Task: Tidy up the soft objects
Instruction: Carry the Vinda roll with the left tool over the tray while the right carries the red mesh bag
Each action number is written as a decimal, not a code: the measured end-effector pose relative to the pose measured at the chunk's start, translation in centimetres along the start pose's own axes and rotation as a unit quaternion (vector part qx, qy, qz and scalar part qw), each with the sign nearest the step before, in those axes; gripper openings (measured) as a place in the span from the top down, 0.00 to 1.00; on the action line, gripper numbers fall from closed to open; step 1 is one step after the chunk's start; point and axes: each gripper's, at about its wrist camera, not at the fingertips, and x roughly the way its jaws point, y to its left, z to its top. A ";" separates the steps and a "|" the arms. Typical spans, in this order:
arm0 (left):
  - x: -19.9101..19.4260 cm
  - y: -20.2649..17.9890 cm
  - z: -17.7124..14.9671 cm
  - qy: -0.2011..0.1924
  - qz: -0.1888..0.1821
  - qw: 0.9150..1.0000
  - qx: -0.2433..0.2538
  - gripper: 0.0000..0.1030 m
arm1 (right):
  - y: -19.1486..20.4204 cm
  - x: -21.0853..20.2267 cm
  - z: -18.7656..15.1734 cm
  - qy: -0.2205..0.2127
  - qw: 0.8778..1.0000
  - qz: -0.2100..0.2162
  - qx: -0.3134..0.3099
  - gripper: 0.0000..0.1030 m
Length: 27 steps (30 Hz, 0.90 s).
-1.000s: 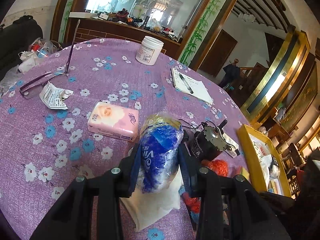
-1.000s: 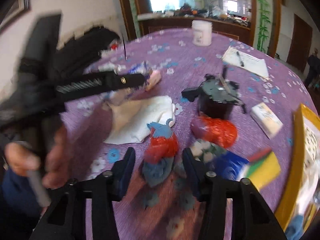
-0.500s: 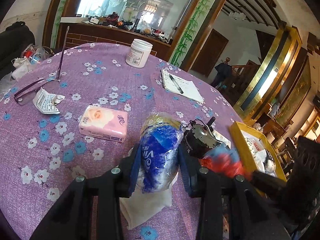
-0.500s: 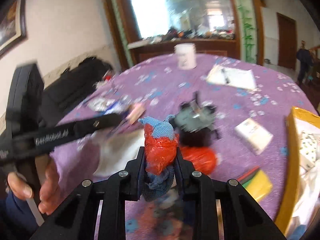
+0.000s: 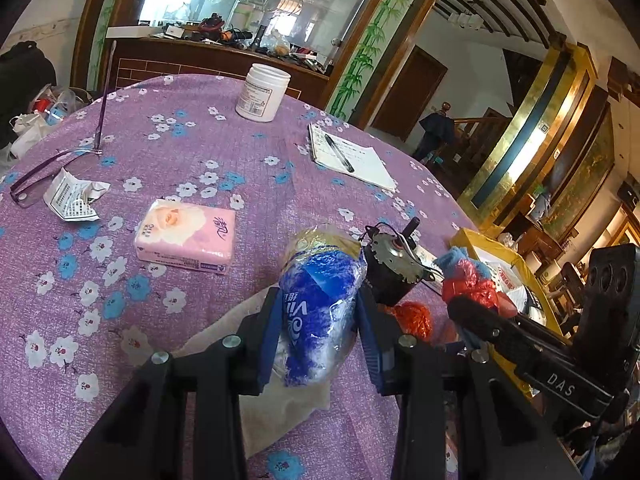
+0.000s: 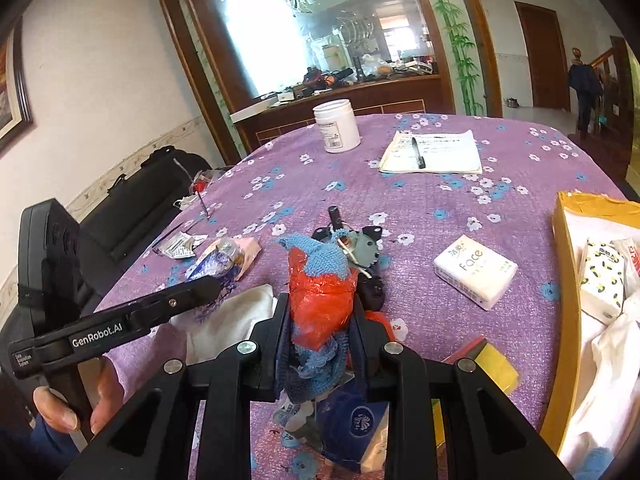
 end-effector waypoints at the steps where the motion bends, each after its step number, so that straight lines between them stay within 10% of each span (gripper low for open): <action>1: 0.0 0.0 0.0 -0.001 -0.001 1.000 0.000 0.66 | -0.2 -0.1 0.1 -0.003 1.000 0.000 0.004 0.73; 27: -0.9 -0.6 -0.3 -0.023 -0.002 1.000 0.016 0.65 | -1.6 -2.0 0.5 -0.042 0.998 -0.035 0.038 0.73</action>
